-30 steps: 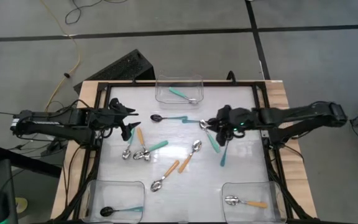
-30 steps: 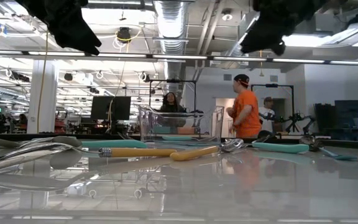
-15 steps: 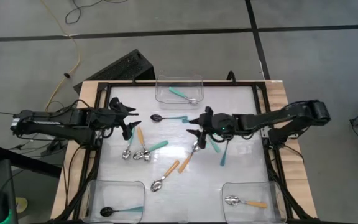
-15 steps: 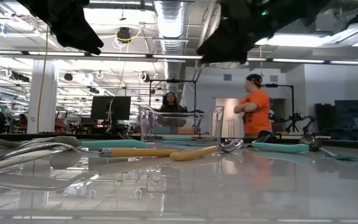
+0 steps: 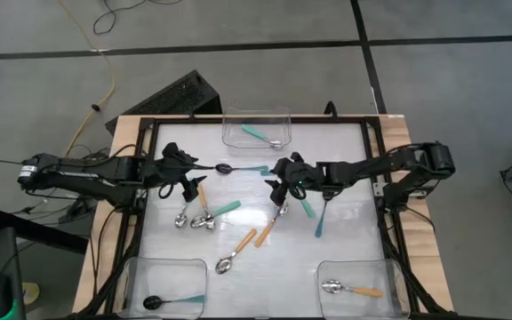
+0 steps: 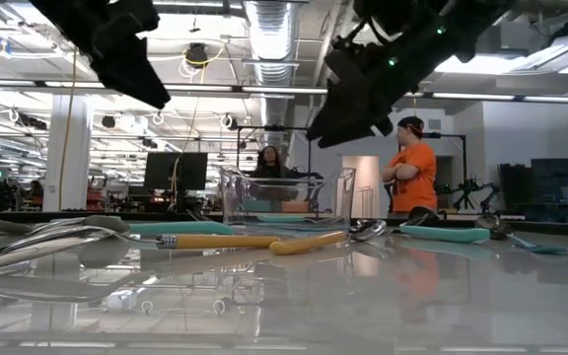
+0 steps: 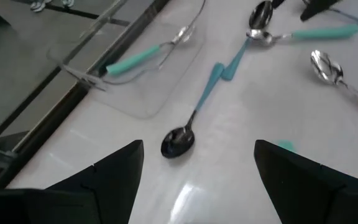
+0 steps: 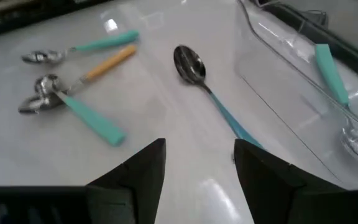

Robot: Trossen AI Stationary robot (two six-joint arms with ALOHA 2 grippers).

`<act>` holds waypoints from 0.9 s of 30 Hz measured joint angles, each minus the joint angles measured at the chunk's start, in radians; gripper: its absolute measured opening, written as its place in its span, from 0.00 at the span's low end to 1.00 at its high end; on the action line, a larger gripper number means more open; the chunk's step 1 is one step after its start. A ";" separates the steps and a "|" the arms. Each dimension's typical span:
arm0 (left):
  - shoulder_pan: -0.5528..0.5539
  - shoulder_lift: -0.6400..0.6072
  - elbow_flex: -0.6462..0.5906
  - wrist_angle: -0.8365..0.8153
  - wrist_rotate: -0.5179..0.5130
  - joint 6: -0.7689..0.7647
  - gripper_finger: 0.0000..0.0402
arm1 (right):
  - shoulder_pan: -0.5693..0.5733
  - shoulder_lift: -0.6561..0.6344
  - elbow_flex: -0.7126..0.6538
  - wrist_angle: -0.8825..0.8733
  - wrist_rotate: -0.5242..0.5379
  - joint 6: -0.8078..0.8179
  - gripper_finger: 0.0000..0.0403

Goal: Sort silverware by color (type)
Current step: Put the top left blue spoon into the top transparent bin

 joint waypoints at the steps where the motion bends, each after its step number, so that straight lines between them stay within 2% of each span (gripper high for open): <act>1: -0.001 -0.002 0.003 -0.005 0.000 -0.008 0.73 | 0.000 -0.009 0.002 -0.020 0.000 0.021 0.53; 4: -0.001 -0.020 0.022 -0.014 0.023 -0.033 0.73 | 0.000 -0.043 0.001 -0.135 0.001 0.098 0.53; 8: 0.001 -0.063 0.023 -0.114 0.068 -0.097 0.73 | 0.000 -0.071 -0.002 -0.280 0.018 0.172 0.53; 13: 0.029 -0.072 0.023 -0.311 0.095 -0.310 0.73 | 0.011 -0.087 -0.001 -0.281 0.018 0.185 0.53; 18: 0.033 -0.040 0.022 -0.390 0.096 -0.510 0.73 | 0.008 -0.087 0.000 -0.263 0.018 0.181 0.53; 27: -0.006 0.079 0.018 -0.420 0.060 -0.654 0.73 | 0.010 -0.088 0.000 -0.242 0.017 0.178 0.53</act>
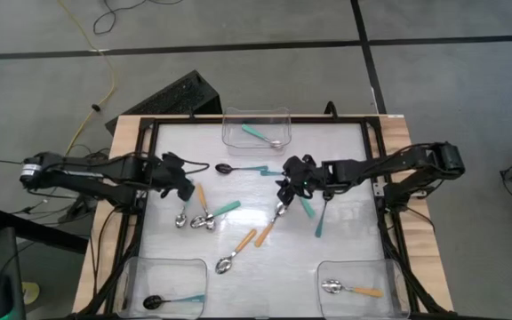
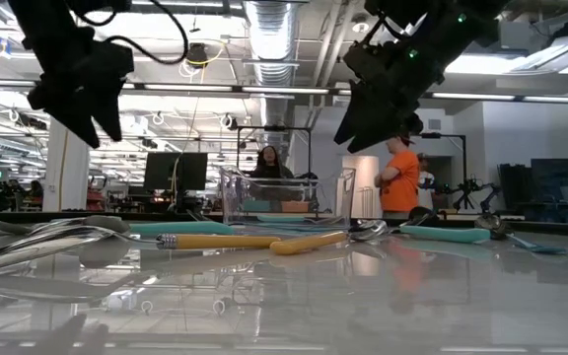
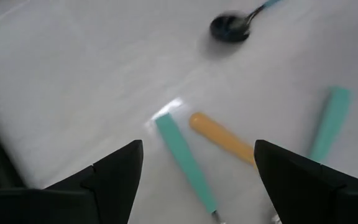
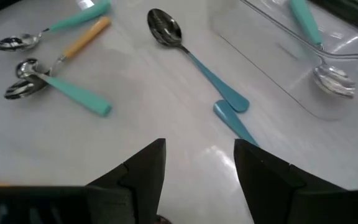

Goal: Sort silverware by color (type)
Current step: Put the top left blue spoon into the top transparent bin

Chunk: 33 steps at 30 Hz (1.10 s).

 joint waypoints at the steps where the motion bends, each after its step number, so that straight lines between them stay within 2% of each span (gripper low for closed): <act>1: -0.005 0.018 -0.002 -0.016 -0.004 -0.013 0.73 | 0.000 0.000 0.000 0.000 0.000 0.000 0.53; 10: -0.079 0.153 -0.003 -0.062 -0.033 -0.115 0.73 | 0.000 0.000 0.000 0.000 -0.003 0.000 0.53; 20: -0.186 0.275 -0.003 -0.062 0.003 -0.217 0.73 | 0.000 0.000 0.000 -0.002 -0.003 0.000 0.53; 33: -0.195 0.391 -0.003 0.037 0.039 -0.167 0.73 | 0.000 0.000 0.000 -0.005 -0.004 -0.008 0.53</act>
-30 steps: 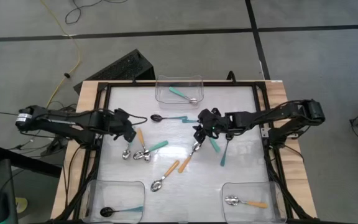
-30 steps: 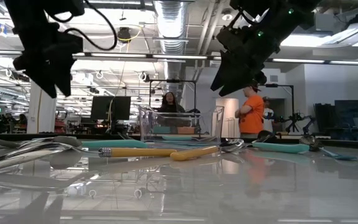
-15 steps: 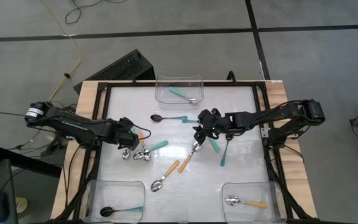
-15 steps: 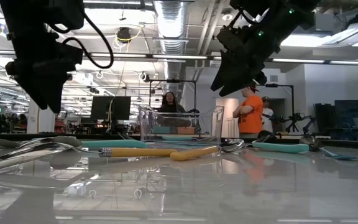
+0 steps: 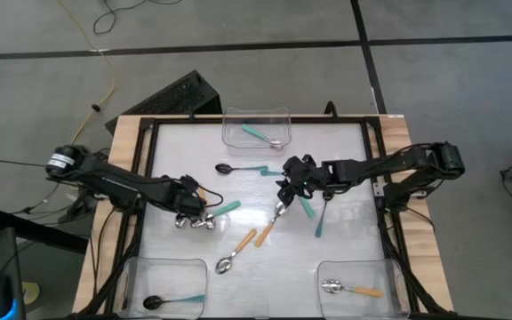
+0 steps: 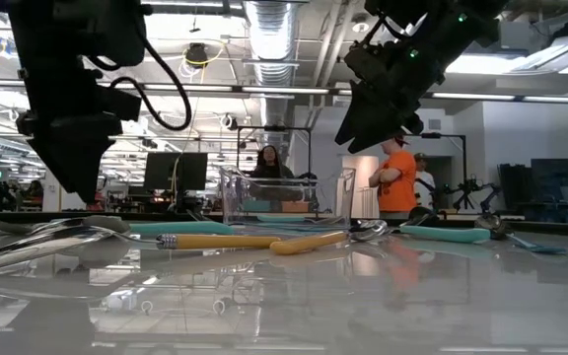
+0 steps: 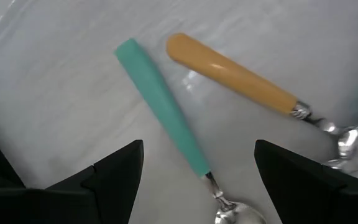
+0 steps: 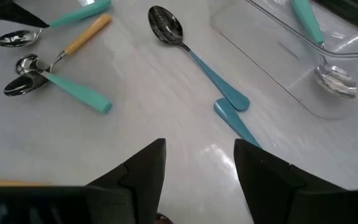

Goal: Sort silverware by color (type)
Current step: Put the top left blue spoon into the top transparent bin

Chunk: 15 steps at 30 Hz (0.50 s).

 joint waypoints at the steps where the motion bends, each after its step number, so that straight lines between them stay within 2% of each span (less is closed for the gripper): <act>1: 0.000 0.007 -0.001 -0.001 -0.002 0.000 0.73 | 0.000 0.000 0.000 0.000 0.000 0.000 0.53; 8: 0.019 0.005 -0.060 0.001 0.020 0.005 0.73 | 0.000 0.000 0.000 0.000 0.000 -0.001 0.53; 11: 0.037 -0.009 -0.080 0.028 0.055 0.036 0.73 | -0.001 0.000 0.000 0.000 0.000 -0.001 0.53; 15: 0.059 -0.033 -0.081 0.068 0.052 0.075 0.73 | -0.001 0.000 0.000 0.000 0.000 -0.001 0.53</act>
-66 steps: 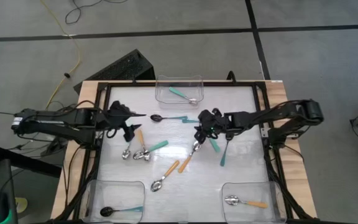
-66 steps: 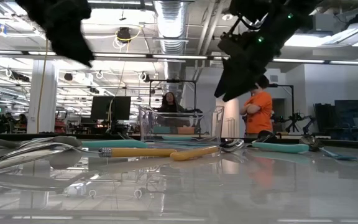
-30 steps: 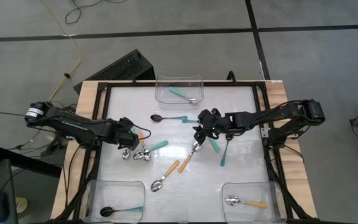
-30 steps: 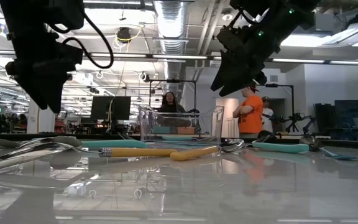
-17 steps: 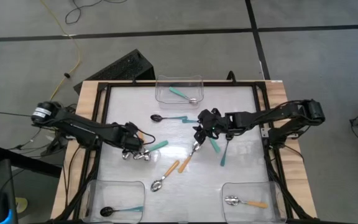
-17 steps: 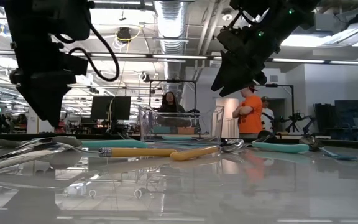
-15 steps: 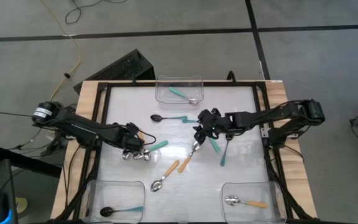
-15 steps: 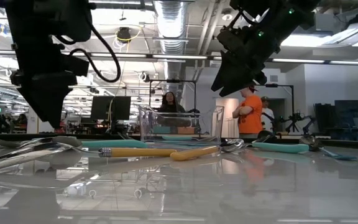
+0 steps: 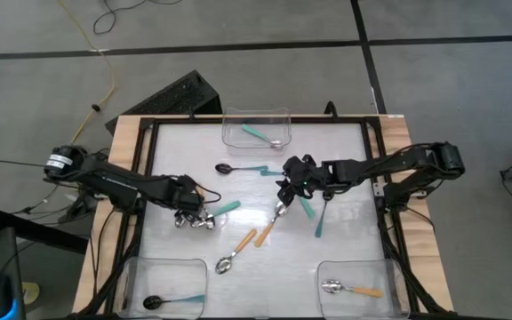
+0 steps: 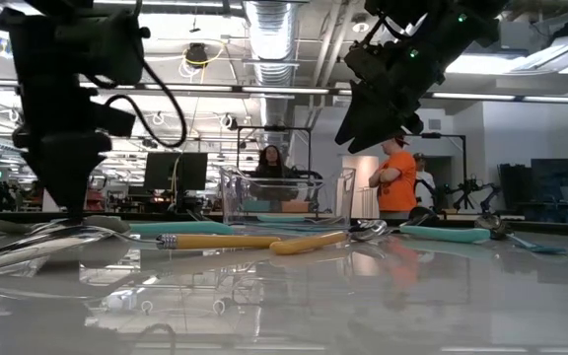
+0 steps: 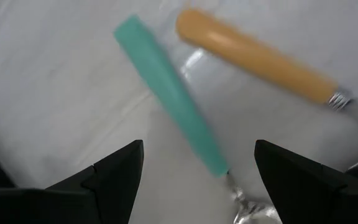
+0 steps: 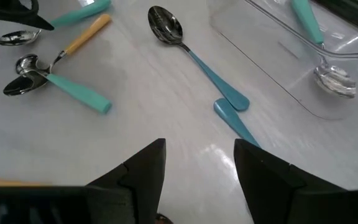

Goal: Sort silverware by color (type)
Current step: Put the top left blue spoon into the top transparent bin

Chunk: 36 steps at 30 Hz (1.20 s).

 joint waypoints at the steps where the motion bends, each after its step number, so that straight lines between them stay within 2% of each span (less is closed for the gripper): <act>1: 0.006 -0.007 0.000 0.010 -0.007 0.005 0.73 | 0.000 0.000 0.000 0.000 0.000 0.000 0.53; 6: 0.026 -0.030 0.000 0.018 -0.029 0.015 0.73 | 0.000 0.000 0.000 0.000 0.000 0.002 0.53; 15: 0.026 -0.047 0.000 0.071 0.002 0.074 0.73 | 0.000 0.000 0.000 0.000 0.000 0.002 0.53; 36: 0.026 -0.068 0.000 0.069 -0.009 0.084 0.73 | 0.000 0.000 0.000 -0.001 0.001 0.001 0.53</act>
